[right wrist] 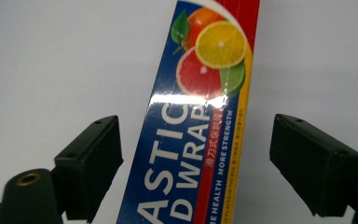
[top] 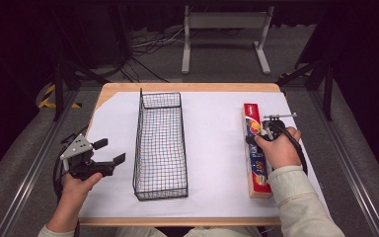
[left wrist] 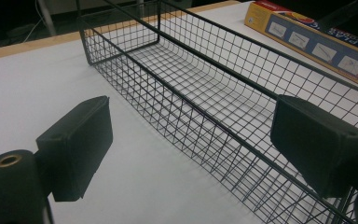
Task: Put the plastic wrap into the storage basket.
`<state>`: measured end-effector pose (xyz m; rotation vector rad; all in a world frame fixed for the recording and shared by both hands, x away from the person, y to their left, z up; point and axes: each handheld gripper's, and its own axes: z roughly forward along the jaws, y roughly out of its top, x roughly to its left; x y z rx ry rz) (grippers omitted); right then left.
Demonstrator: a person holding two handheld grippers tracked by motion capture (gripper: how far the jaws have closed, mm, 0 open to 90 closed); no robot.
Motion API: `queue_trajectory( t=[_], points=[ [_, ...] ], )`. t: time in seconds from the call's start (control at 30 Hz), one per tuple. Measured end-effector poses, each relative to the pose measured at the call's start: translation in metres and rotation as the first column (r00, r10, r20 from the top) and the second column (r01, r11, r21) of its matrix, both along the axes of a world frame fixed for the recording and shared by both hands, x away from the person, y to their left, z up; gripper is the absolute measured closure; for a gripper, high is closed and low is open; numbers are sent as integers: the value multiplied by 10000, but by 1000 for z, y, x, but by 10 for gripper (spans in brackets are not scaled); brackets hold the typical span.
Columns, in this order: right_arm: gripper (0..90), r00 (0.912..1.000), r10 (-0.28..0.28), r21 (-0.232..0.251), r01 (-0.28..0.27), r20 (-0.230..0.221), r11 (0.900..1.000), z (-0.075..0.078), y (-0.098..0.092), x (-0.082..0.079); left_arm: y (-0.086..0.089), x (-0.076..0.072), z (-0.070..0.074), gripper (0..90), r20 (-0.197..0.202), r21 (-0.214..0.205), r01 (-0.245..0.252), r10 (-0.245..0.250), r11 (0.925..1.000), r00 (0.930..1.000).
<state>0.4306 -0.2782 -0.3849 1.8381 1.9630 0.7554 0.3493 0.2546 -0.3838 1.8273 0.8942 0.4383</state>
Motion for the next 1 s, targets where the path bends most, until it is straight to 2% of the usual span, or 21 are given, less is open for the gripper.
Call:
queue_trajectory(
  t=[0.2,0.33,0.43,0.6,0.67,0.7,0.73,0.9,1.0],
  points=[
    [187,9952,-252,-296,225,-943,9993,-13,7,5,1,0,0,137,-24,-1,-25,25,10000,10000],
    [194,9899,-375,-506,308,-1366,9982,-20,10,8,0,0,0,136,-21,10,-19,19,10000,10000],
    [203,9878,-435,-587,350,-1496,9977,-23,11,9,0,0,0,137,-61,-17,5,-5,10000,10000],
    [312,9743,-777,-722,637,-2116,9954,-25,16,12,0,0,0,137,-33,16,22,-22,10000,10000],
    [324,9685,-816,-861,629,-2351,9943,-25,18,14,0,1,0,137,-42,14,25,-25,10000,10000],
    [324,9685,-816,-861,629,-2351,9943,-25,18,14,0,1,0,138,-42,14,25,-25,10000,10000],
    [336,9637,-943,-1052,698,-2499,9920,-26,21,17,-1,0,0,138,-35,17,26,-26,10000,10000],
    [380,9507,-1244,-1380,879,-2839,9865,-23,24,20,0,1,-1,138,-35,62,14,-13,10000,10000],
    [395,9481,-1441,-1474,1055,-2834,9834,-22,26,20,0,0,0,138,-64,23,-13,13,10000,10000]
  ],
)
